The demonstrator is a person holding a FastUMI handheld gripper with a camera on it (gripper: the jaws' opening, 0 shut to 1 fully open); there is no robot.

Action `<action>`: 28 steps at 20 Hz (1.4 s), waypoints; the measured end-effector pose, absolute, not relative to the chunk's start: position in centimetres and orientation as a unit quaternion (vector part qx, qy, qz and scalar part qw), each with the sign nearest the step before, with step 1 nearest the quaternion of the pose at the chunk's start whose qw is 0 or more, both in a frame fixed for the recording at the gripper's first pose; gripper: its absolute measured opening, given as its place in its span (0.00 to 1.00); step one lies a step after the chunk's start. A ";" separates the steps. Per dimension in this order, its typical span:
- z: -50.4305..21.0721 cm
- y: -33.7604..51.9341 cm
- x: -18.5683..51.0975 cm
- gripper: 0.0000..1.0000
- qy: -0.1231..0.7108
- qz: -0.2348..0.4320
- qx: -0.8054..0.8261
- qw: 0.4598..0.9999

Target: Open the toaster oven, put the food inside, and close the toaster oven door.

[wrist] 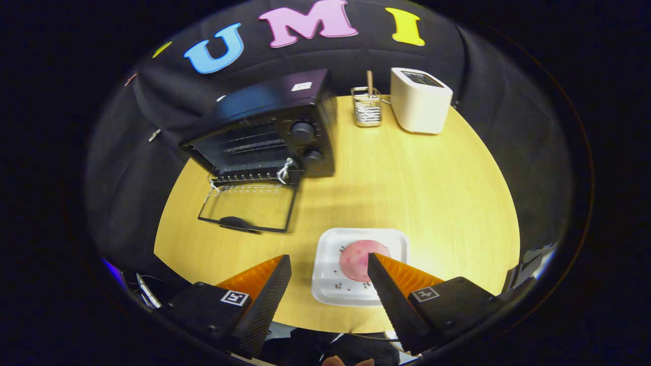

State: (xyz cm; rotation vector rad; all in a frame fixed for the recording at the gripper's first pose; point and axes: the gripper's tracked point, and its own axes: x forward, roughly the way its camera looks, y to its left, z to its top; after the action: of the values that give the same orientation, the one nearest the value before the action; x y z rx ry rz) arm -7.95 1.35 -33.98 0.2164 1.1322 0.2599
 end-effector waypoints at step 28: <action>-46.8 -5.0 -10.0 0.05 0.688 0.120 0.165 0.696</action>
State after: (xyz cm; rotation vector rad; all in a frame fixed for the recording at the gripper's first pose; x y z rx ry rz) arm -10.00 -5.03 -46.77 0.3681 1.5352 0.2684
